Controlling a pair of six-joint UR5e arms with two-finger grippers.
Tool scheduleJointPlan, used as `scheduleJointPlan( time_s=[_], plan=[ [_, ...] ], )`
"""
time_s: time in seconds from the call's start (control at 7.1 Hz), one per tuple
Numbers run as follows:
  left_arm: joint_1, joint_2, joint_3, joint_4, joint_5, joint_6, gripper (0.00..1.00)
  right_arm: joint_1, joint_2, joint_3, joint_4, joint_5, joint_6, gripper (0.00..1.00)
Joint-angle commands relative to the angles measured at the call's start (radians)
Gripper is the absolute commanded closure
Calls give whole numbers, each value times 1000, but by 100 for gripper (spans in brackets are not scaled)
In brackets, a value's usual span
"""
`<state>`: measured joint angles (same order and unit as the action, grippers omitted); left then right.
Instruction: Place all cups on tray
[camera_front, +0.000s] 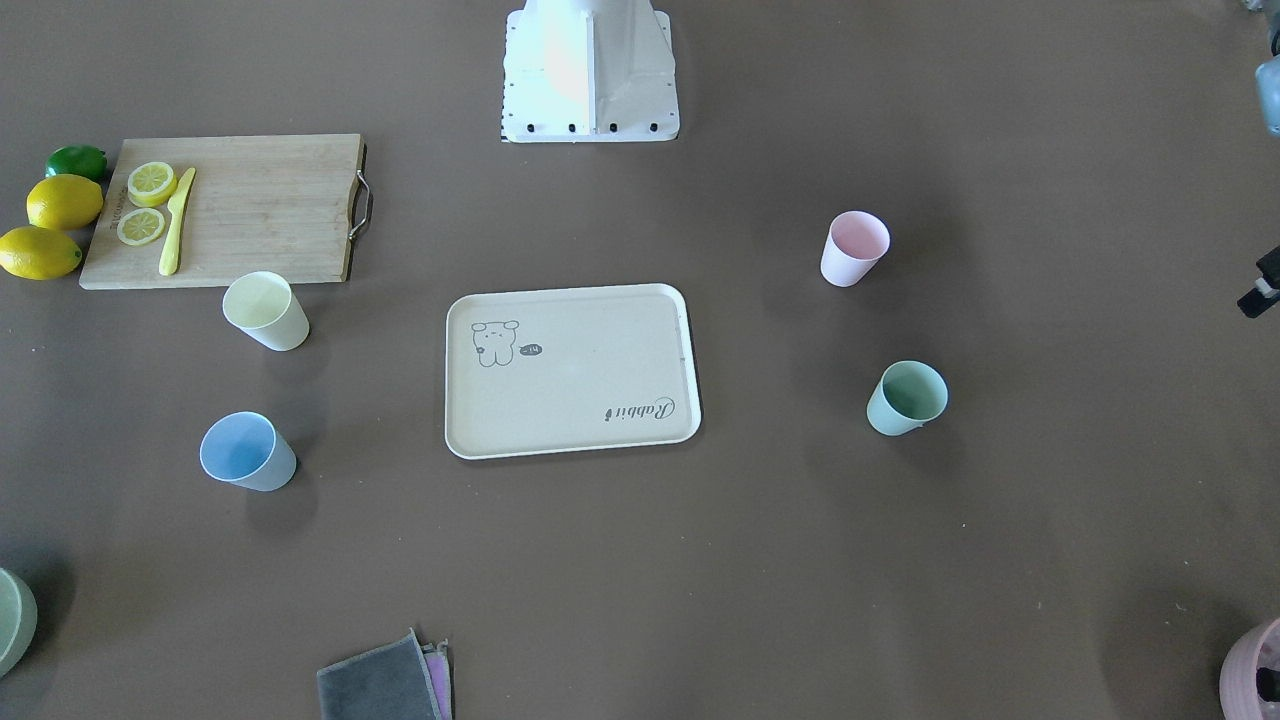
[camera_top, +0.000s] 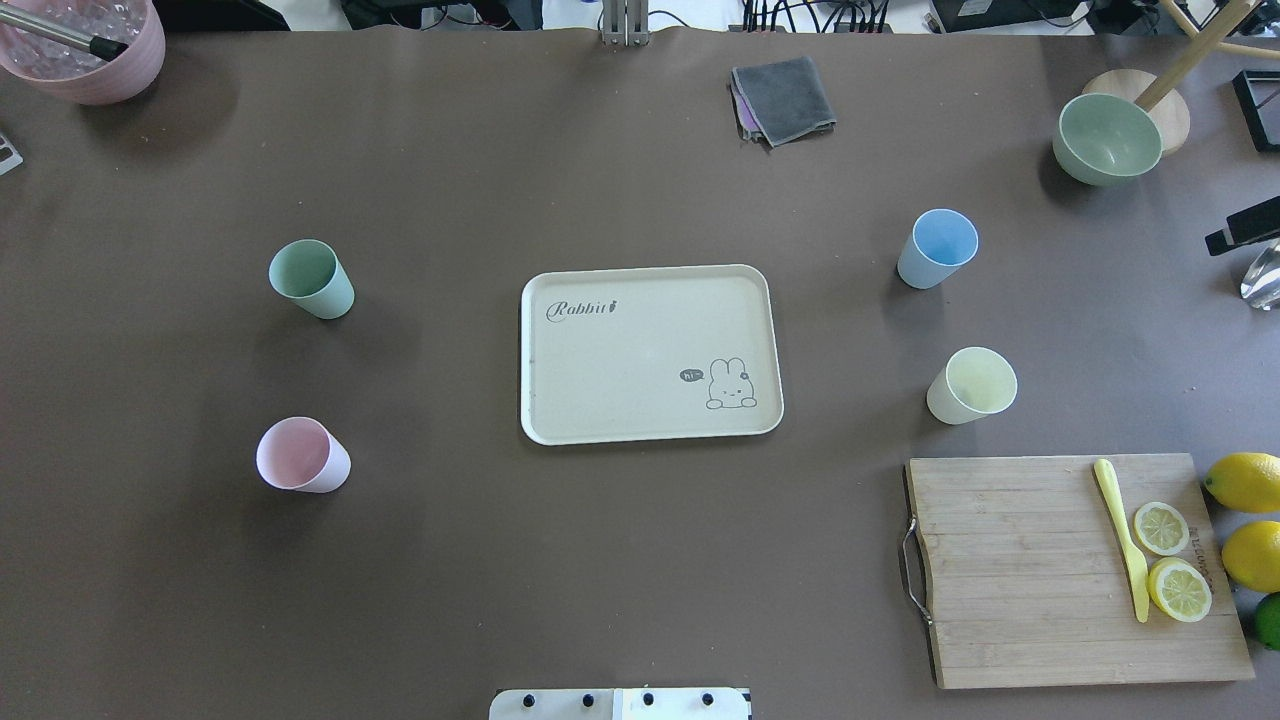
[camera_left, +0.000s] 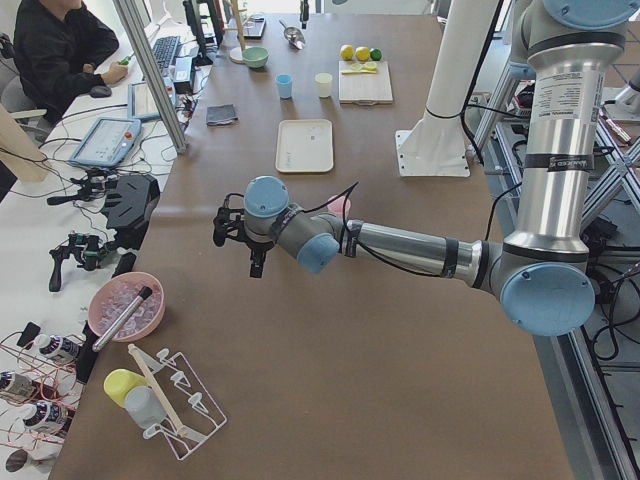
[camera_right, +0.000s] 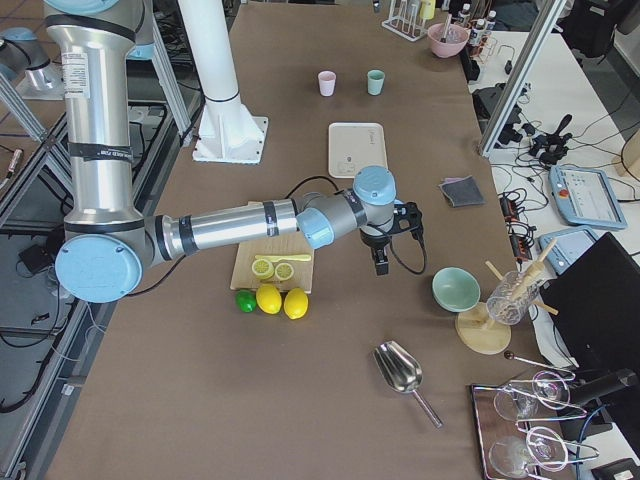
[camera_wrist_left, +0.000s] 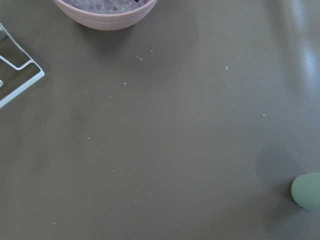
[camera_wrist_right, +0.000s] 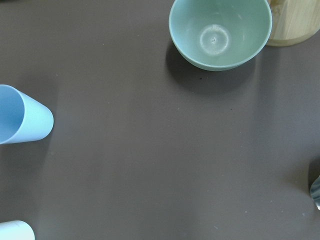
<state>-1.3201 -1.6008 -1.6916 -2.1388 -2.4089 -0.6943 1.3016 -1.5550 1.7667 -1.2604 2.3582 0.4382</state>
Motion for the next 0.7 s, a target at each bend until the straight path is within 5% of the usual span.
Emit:
scheduleJointPlan(
  time_s=[0.0, 0.56],
  plan=[
    [204, 83, -122, -95, 176, -161, 2, -106, 41, 46, 1, 1, 192, 0],
    [488, 94, -264, -92, 360, -457, 2, -275, 90, 74, 1, -81, 388, 0]
  ],
)
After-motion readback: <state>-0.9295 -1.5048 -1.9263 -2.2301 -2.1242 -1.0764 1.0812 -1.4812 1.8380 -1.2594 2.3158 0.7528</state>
